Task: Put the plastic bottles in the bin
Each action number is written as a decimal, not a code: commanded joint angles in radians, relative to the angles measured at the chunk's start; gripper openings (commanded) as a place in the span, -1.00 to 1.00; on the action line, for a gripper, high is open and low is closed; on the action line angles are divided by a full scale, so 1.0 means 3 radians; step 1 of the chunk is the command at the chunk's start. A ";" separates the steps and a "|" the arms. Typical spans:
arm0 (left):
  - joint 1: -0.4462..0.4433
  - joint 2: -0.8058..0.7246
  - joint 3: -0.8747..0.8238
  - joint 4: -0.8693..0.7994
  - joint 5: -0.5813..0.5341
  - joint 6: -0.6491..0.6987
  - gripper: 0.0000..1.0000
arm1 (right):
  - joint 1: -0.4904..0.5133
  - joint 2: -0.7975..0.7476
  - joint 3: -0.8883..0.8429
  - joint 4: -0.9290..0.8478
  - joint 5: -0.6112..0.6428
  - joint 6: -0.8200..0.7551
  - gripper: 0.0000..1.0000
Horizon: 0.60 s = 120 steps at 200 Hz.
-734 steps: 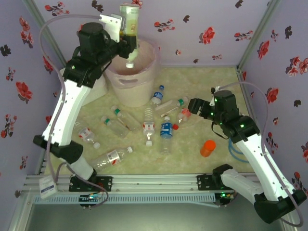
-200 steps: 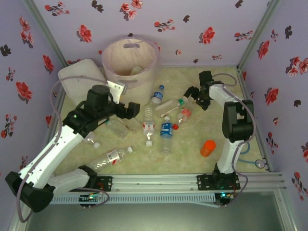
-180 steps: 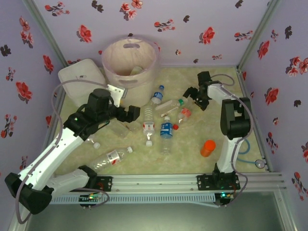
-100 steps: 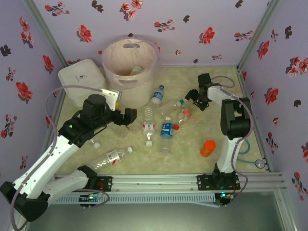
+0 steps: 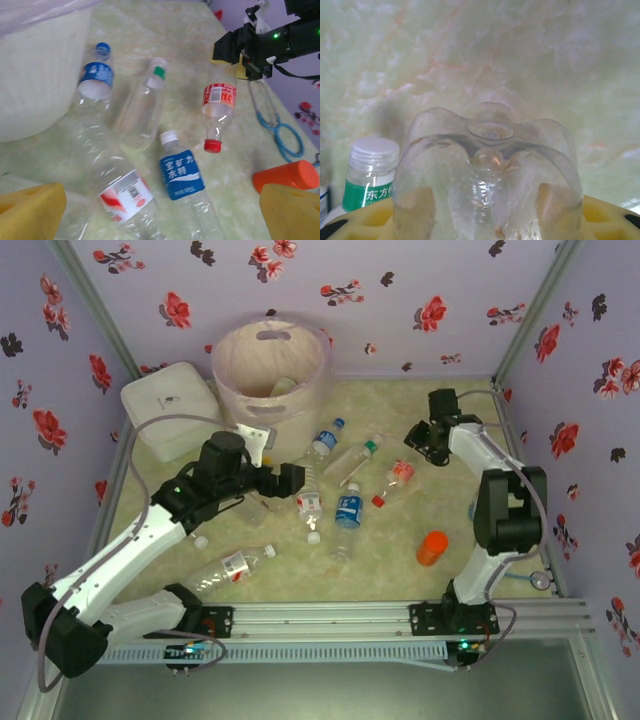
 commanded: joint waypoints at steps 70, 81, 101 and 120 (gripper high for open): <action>-0.0513 0.0837 0.0420 0.0714 0.0656 0.0142 0.99 | 0.0707 -0.1849 -0.0968 0.0598 -0.0864 0.0101 -0.10; -0.0553 0.0895 0.0442 0.0748 0.0695 0.0150 1.00 | 0.0864 -0.1976 -0.1080 0.0830 -0.0926 0.0265 -0.11; -0.0588 0.0999 0.0487 0.0760 0.0707 0.0139 1.00 | 0.1124 -0.2110 -0.1141 0.0930 -0.0846 0.0334 -0.21; -0.0614 0.1105 0.0534 0.0702 0.0672 0.0162 0.99 | 0.1276 -0.2145 -0.1145 0.1020 -0.0878 0.0405 -0.25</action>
